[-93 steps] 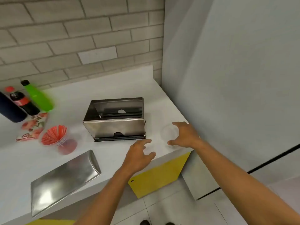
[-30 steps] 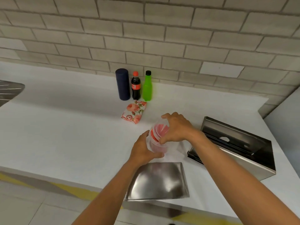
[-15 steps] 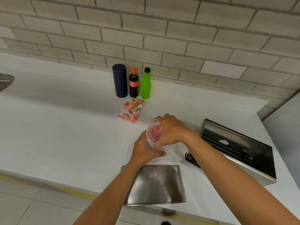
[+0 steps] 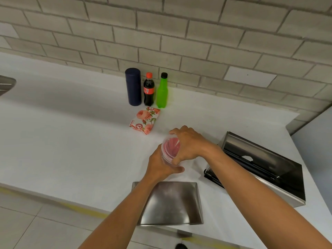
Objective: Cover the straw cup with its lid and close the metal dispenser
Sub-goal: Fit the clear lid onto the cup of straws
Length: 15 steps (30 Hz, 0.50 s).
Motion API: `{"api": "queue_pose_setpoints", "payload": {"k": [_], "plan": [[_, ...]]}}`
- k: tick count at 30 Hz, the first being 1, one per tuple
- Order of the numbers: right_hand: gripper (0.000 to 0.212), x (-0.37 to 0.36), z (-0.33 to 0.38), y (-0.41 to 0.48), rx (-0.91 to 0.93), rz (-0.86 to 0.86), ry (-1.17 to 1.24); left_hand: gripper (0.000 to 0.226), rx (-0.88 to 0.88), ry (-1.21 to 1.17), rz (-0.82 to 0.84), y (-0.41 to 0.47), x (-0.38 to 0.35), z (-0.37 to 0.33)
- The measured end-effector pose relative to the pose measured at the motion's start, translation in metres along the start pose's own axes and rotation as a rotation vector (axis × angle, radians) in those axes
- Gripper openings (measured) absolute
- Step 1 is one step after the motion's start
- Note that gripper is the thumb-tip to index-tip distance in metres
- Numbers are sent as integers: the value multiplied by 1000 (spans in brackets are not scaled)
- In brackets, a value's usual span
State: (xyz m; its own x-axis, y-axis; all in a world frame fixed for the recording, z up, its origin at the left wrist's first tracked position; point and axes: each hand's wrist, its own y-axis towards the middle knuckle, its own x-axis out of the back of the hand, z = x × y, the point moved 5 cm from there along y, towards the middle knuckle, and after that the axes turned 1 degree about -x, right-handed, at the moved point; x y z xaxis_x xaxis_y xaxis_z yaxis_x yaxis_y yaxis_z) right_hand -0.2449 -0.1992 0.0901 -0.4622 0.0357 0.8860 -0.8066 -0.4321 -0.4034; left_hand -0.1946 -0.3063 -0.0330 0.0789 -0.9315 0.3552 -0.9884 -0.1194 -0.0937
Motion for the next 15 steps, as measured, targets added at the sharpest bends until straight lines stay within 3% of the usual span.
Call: {"api": "queue_pose_setpoints", "payload": {"k": [5, 15], "plan": [[133, -5, 0, 4, 3, 36, -22, 112, -3, 28, -7, 3, -4, 1], [129, -7, -2, 10, 22, 54, -33, 110, 12, 10, -39, 5, -7, 5]]}}
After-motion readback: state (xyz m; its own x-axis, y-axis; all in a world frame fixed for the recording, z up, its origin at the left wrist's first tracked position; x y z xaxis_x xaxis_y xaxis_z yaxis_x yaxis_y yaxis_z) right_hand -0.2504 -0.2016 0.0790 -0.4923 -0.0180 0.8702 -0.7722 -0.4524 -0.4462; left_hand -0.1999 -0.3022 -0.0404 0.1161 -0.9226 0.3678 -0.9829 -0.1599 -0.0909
